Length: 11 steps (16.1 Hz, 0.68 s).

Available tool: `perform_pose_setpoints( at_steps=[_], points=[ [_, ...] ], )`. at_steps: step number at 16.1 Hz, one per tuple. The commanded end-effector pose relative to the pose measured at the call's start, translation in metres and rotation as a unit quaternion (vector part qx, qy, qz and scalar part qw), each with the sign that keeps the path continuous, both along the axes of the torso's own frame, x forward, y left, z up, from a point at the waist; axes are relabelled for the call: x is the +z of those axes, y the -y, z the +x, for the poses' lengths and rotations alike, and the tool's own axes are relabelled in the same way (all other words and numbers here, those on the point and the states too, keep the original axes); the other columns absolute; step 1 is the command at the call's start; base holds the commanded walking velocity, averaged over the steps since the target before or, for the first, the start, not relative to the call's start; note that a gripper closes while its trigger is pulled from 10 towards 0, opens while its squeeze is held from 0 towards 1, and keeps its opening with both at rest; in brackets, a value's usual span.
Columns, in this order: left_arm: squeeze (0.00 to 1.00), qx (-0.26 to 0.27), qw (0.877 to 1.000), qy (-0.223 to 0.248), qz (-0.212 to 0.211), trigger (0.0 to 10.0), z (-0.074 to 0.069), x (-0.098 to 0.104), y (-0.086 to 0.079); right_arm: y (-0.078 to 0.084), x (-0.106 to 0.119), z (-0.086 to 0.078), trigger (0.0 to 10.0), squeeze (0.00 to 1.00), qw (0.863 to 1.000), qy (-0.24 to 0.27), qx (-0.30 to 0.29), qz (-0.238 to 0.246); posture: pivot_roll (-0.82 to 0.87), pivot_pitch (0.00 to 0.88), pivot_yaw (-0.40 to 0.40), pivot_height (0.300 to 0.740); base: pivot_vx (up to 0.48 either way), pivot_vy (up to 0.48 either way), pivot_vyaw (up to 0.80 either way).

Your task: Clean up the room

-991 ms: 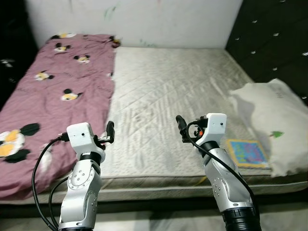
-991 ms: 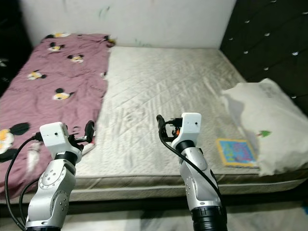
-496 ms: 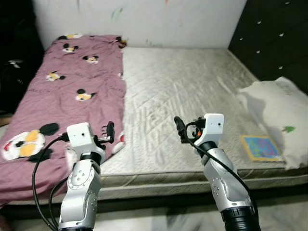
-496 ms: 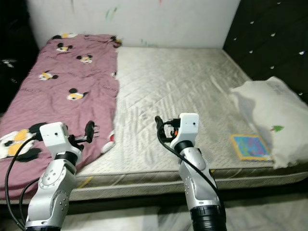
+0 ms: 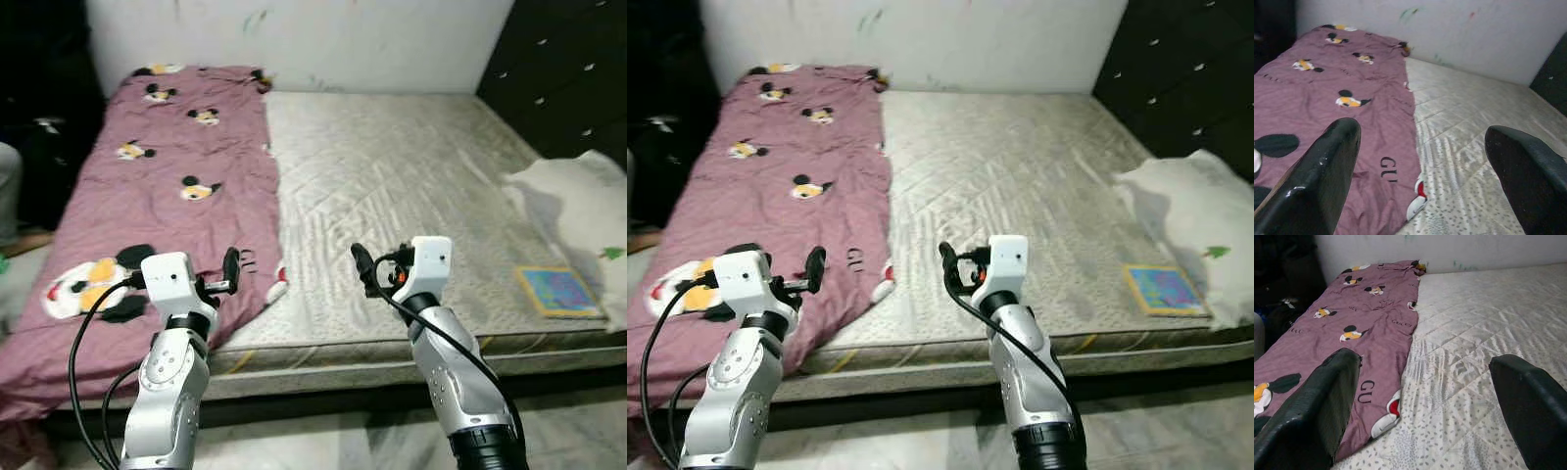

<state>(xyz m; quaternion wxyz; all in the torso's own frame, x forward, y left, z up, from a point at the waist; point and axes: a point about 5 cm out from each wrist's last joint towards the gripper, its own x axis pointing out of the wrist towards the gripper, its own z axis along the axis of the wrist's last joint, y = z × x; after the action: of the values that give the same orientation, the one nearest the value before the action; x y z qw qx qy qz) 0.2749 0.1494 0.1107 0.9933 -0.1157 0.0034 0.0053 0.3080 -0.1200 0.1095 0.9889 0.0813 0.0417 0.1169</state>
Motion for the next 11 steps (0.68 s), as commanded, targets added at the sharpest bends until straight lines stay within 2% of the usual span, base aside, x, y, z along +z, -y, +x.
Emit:
perform_pose_setpoints(
  at_steps=[1,11],
  points=[
    [0.0,-0.017,1.0,0.013,-0.007,10.0,-0.0001,0.005,0.0082,0.0102,0.0017,0.0002,10.0,0.0,1.0,0.001,-0.016,-0.006,-0.02,0.029,-0.032,0.74,0.304,0.0,0.0],
    [0.0,-0.027,1.0,0.011,-0.007,10.0,0.0,0.0044,0.0102,0.0112,0.0008,0.0003,10.0,0.0,1.0,0.0,-0.018,-0.01,-0.02,0.033,-0.027,0.74,0.391,0.0,0.0]
  ],
)
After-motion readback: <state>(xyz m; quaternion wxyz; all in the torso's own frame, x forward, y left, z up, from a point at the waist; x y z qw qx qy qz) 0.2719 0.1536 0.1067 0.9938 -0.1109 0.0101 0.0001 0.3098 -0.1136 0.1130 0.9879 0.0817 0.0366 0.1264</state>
